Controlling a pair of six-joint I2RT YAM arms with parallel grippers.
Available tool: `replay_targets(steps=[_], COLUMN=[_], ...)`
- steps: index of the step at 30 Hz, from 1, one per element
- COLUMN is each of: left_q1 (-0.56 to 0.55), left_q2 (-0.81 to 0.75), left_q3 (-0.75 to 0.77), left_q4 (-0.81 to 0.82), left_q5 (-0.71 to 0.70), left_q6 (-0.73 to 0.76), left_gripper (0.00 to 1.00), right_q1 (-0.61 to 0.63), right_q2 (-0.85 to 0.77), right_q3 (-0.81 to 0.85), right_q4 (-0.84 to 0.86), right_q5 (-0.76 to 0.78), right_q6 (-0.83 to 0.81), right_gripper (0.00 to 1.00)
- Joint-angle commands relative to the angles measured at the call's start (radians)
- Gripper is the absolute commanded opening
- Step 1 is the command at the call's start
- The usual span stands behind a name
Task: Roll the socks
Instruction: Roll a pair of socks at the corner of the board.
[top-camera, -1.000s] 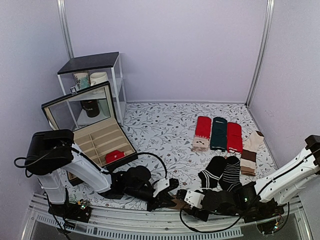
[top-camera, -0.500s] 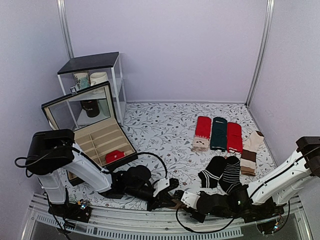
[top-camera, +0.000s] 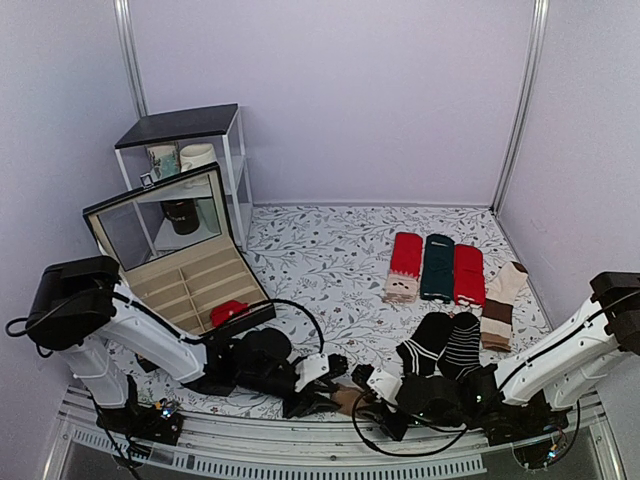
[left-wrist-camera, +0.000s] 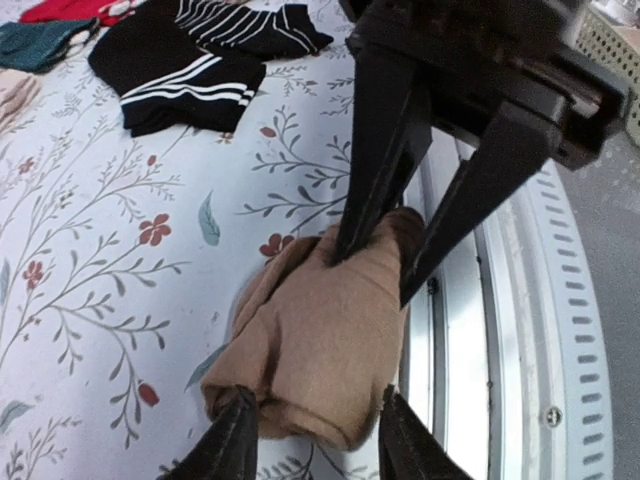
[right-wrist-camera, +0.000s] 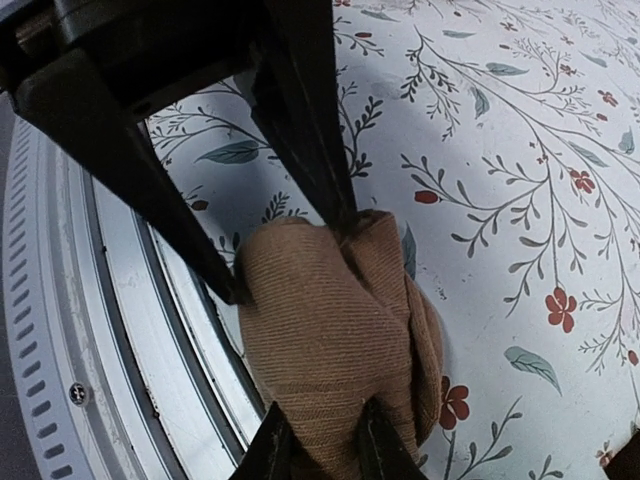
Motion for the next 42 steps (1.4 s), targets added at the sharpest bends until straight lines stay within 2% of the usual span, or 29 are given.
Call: replay_targets(steps=[1,4,6,8,16,20,28,32,38,42], left_q1=[-0.025,-0.034,-0.036,-0.047,-0.060,-0.062,-0.076,-0.081,-0.095,-0.097], left_q2=[-0.107,-0.169,-0.184,-0.177,-0.093,-0.038,-0.010,0.032,0.058,0.047], left_q3=[-0.079,-0.134,-0.152,-0.157,-0.114,-0.067,-0.072,-0.030,0.003,0.002], left_q4=[0.024,0.067,0.078,0.087,0.148,0.091,0.126,0.036,-0.044,-0.056], left_q5=[-0.075,-0.076,-0.062,-0.073,-0.134,-0.110,-0.163,-0.185,-0.200,-0.189], left_q6=[0.147,0.204,0.245,0.288,0.456,0.483,0.499,0.491,0.459,0.435], left_gripper=[0.42,0.45,0.55,0.60,0.64,0.67,0.68,0.66,0.57,0.40], right_q1=[-0.036,-0.059,-0.073,-0.084,-0.124,-0.135,-0.156,-0.167,-0.180,-0.191], right_q2=[0.057,0.059,0.059,0.058,0.063,0.075,0.097,0.096,0.115,0.127], right_q3=[-0.045,-0.058,-0.063,-0.065,-0.051,-0.041,-0.033,-0.033,-0.017,-0.011], right_q4=[-0.105,-0.093,-0.094,-0.094,-0.099,-0.103,-0.105,-0.105,-0.114,-0.116], right_q5=[-0.141,-0.178,-0.201,-0.233,-0.324,-0.351,-0.394,-0.405,-0.432,-0.445], right_q6=[0.076,0.094,0.104,0.106,0.122,0.125,0.130,0.132,0.126,0.124], right_gripper=[0.15,0.15,0.15,0.15,0.15,0.15,0.15,0.15,0.15,0.15])
